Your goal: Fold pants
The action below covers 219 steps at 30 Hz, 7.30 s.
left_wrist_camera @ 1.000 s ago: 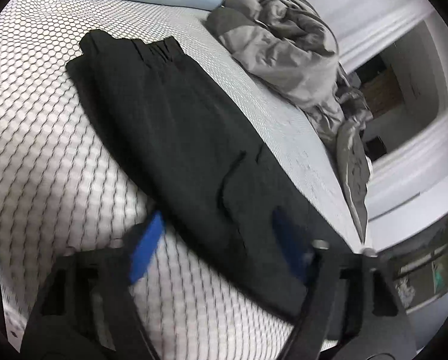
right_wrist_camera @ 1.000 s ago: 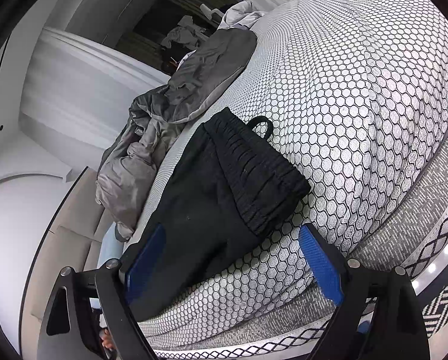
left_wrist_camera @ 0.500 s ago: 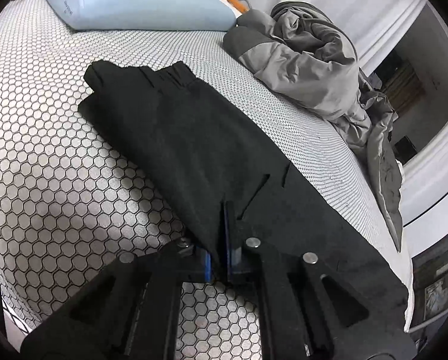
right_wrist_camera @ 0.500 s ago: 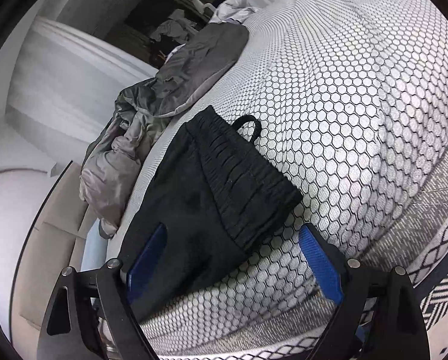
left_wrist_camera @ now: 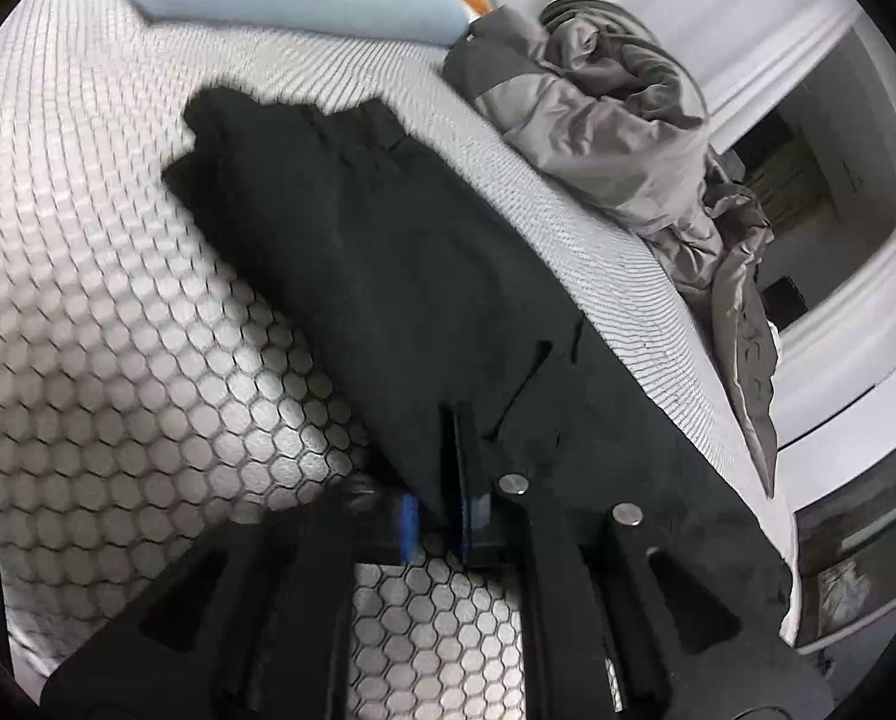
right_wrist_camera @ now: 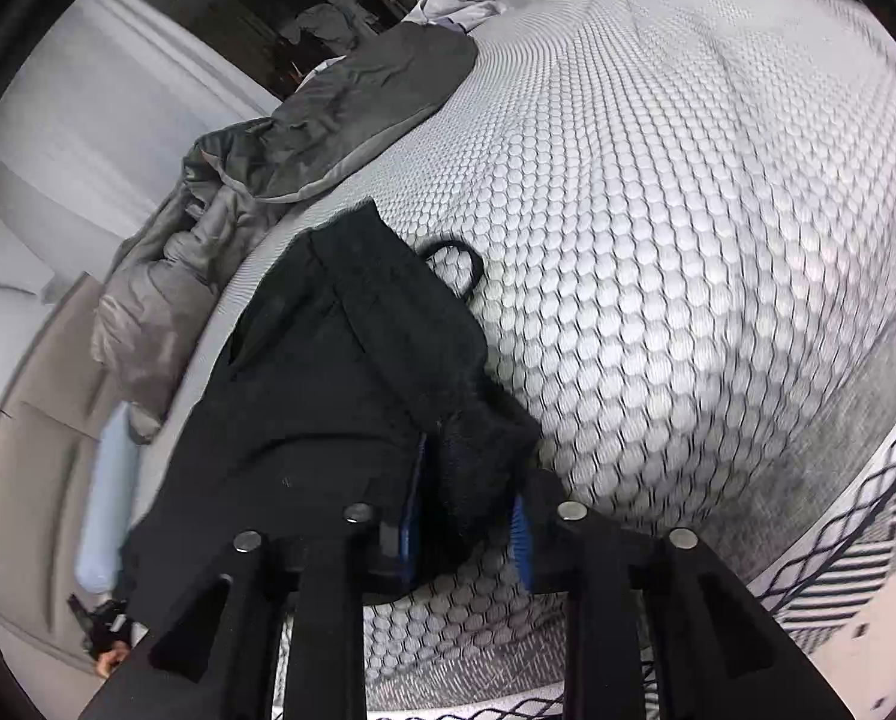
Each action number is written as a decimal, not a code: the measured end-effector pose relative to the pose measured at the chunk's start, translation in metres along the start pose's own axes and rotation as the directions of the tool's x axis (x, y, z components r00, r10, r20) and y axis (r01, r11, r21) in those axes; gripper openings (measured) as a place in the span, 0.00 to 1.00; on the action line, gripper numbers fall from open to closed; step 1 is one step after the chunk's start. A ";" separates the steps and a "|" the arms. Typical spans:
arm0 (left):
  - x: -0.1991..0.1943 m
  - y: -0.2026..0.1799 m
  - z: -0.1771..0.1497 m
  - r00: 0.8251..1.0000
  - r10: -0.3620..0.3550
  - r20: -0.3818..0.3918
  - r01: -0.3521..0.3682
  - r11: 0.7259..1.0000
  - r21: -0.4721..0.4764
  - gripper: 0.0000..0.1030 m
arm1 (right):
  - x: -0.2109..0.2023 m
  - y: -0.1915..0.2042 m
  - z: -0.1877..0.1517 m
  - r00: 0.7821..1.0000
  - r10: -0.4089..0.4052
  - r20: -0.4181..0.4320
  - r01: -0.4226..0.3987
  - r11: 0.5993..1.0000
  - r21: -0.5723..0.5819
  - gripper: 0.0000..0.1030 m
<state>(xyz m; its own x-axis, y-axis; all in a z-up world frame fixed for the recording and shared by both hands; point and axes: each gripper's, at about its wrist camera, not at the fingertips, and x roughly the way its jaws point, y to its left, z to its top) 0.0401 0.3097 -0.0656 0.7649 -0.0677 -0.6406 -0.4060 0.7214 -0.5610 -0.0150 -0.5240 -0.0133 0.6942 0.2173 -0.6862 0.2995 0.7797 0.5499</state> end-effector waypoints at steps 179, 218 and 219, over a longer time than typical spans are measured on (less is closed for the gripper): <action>0.080 -0.289 -0.187 0.968 0.103 -0.227 0.109 0.645 0.757 0.99 | 0.140 0.168 0.038 0.845 -0.519 0.127 0.505 0.697 -0.508 1.00; 0.047 -0.149 -0.071 0.971 0.238 -0.031 -0.164 0.753 0.638 0.99 | 0.138 0.253 -0.095 0.966 -0.249 -0.071 0.113 0.654 -0.748 1.00; 0.046 -0.142 -0.063 0.972 0.235 -0.031 -0.165 0.764 0.624 0.99 | 0.139 0.253 -0.097 0.965 -0.252 -0.069 0.115 0.649 -0.752 1.00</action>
<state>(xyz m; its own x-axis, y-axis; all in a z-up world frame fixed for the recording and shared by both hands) 0.1009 0.1606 -0.0487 0.6323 0.0823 -0.7703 -0.1241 0.9923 0.0042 0.0939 -0.2396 -0.0150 0.5493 0.0540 -0.8339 -0.2181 0.9726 -0.0807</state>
